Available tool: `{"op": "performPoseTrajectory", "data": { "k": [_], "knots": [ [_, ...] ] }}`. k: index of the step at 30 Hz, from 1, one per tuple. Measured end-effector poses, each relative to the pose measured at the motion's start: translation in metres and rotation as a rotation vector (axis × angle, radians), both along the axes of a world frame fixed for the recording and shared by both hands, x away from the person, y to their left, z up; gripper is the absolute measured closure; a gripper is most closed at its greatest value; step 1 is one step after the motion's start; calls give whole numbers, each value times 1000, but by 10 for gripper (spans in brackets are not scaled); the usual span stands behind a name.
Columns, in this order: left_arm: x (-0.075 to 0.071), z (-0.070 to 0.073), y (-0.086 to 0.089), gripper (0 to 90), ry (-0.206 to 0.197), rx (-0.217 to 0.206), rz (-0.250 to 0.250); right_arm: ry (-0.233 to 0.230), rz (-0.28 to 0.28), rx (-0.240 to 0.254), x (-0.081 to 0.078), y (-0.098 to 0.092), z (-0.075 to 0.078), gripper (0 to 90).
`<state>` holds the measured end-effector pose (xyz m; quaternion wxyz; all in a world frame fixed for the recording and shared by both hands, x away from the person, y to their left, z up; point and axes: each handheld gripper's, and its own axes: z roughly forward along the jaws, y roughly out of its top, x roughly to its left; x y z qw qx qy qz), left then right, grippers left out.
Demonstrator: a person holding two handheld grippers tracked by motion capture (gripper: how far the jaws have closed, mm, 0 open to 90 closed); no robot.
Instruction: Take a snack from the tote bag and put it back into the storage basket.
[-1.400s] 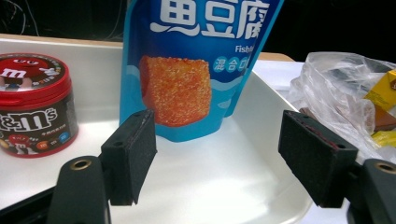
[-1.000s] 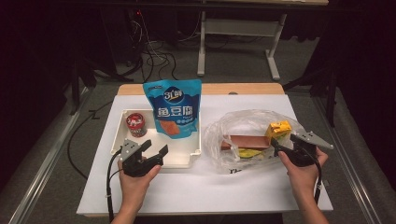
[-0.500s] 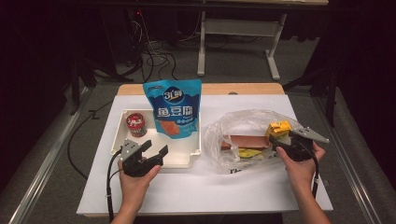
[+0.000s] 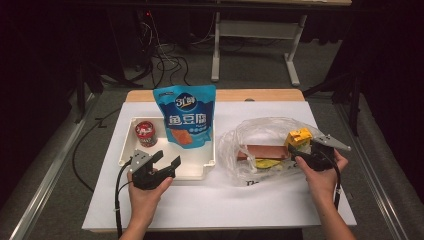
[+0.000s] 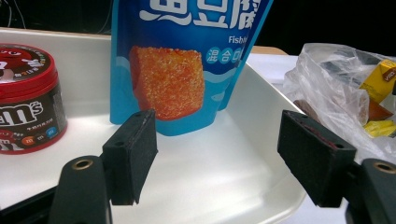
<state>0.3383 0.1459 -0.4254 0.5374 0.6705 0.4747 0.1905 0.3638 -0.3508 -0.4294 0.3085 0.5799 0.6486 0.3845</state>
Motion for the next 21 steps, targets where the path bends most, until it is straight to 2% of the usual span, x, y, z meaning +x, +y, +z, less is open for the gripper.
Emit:
{"op": "performPoseTrajectory", "data": {
  "k": [6,11,13,21],
  "knots": [
    [0,0,0,291,1,1,1,-14,21,1,8,-5,-2,102],
    [0,-1,1,294,3,5,0,-26,32,36,10,-14,-2,106],
    [1,-1,0,294,4,6,1,-26,57,40,11,-16,-2,110],
    [0,-2,-2,296,5,13,-7,-3,67,7,23,-11,-1,126]
  ]
}}
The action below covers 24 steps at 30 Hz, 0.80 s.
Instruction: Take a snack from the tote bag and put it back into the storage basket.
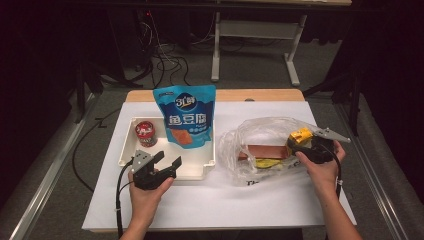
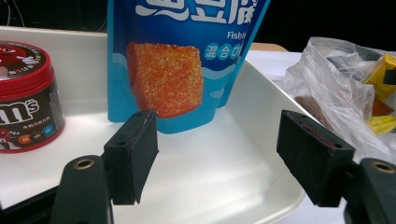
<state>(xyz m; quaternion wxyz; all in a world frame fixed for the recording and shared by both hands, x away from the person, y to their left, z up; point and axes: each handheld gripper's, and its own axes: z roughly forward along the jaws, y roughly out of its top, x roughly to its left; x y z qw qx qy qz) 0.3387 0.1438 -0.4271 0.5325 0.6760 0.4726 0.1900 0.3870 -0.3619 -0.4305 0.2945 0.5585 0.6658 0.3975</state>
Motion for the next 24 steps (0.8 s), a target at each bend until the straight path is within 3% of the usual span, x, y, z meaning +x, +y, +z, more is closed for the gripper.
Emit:
{"op": "performPoseTrajectory", "data": {
  "k": [3,10,16,24],
  "knots": [
    [0,0,0,299,0,-1,-2,9,-20,-20,5,2,-2,191],
    [-1,1,-1,307,-4,-3,-7,-6,-66,-61,-2,10,-3,281],
    [-2,1,-2,322,-9,-11,-11,-18,-91,-58,-7,13,-4,291],
    [-1,0,-5,320,-8,-6,-22,-25,-112,-21,-15,12,7,294]
  ]
}}
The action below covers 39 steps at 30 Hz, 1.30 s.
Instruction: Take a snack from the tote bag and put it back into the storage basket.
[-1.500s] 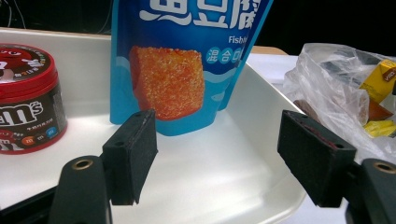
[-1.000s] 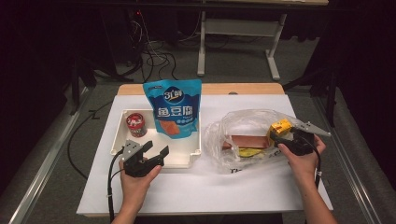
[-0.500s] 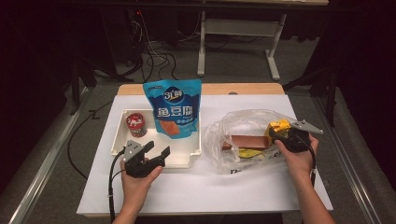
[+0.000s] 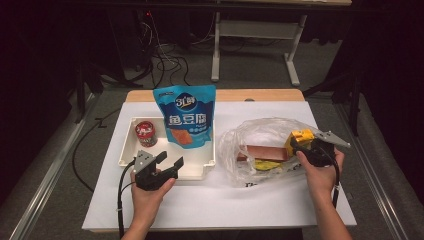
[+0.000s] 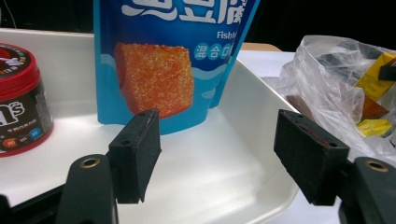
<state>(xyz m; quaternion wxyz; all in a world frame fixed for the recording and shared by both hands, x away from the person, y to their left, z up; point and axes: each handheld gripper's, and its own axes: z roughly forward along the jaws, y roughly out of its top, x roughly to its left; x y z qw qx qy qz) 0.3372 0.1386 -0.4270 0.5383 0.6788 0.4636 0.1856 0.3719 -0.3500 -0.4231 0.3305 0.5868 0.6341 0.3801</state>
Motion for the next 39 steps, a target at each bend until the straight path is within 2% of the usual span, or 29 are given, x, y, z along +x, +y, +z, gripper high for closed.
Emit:
{"op": "performPoseTrajectory", "data": {
  "k": [9,11,17,28,34,39],
  "knots": [
    [0,0,-2,306,-1,-7,-8,-37,-12,18,-6,2,23,295],
    [0,0,-3,305,-2,-9,-10,-50,-9,10,-7,2,26,295],
    [-1,0,-9,302,-11,-5,-30,-50,-14,22,-10,2,33,295],
    [-1,1,-17,290,-18,-4,-56,-68,30,36,-18,12,45,296],
    [-4,3,-26,308,-48,11,-88,-69,60,32,-22,26,49,296],
    [-6,5,-32,299,-51,4,-113,-65,88,33,-23,34,49,297]
  ]
}}
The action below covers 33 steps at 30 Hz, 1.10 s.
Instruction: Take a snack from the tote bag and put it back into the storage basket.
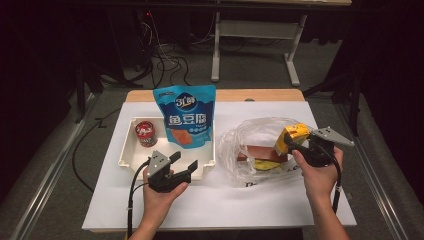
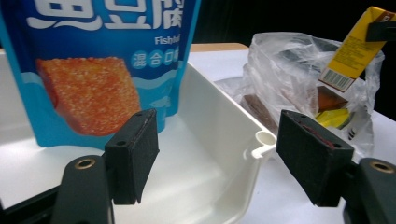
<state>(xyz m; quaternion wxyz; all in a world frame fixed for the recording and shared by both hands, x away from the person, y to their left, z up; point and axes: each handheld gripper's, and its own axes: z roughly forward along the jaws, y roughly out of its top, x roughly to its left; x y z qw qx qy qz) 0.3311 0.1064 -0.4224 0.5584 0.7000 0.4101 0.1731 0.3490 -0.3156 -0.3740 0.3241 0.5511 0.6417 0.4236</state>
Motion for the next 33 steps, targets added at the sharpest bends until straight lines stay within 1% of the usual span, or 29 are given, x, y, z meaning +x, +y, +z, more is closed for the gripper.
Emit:
{"op": "performPoseTrajectory", "data": {
  "k": [5,9,13,19,20,24,25,26,29,33],
  "knots": [
    [0,1,-10,295,-2,9,-29,-1,20,6,-3,10,3,297],
    [0,2,-21,294,-4,8,-54,1,42,20,-6,18,6,298],
    [-1,3,-31,293,-13,13,-85,4,67,8,-8,27,7,297],
    [-2,4,-45,294,-28,30,-117,7,98,11,-11,38,7,298],
    [-3,4,-47,293,-22,27,-130,4,106,13,-12,40,8,298],
    [-4,4,-58,294,-25,27,-152,0,132,20,-16,48,10,298],
    [-4,4,-58,295,-25,27,-152,0,132,20,-16,48,10,298],
    [-4,4,-62,295,-27,28,-159,-2,135,19,-16,49,11,298],
    [-5,4,-73,296,-34,43,-184,-6,158,20,-20,56,13,298],
    [-6,5,-83,296,-48,57,-209,-4,175,20,-23,63,14,298]
  ]
}}
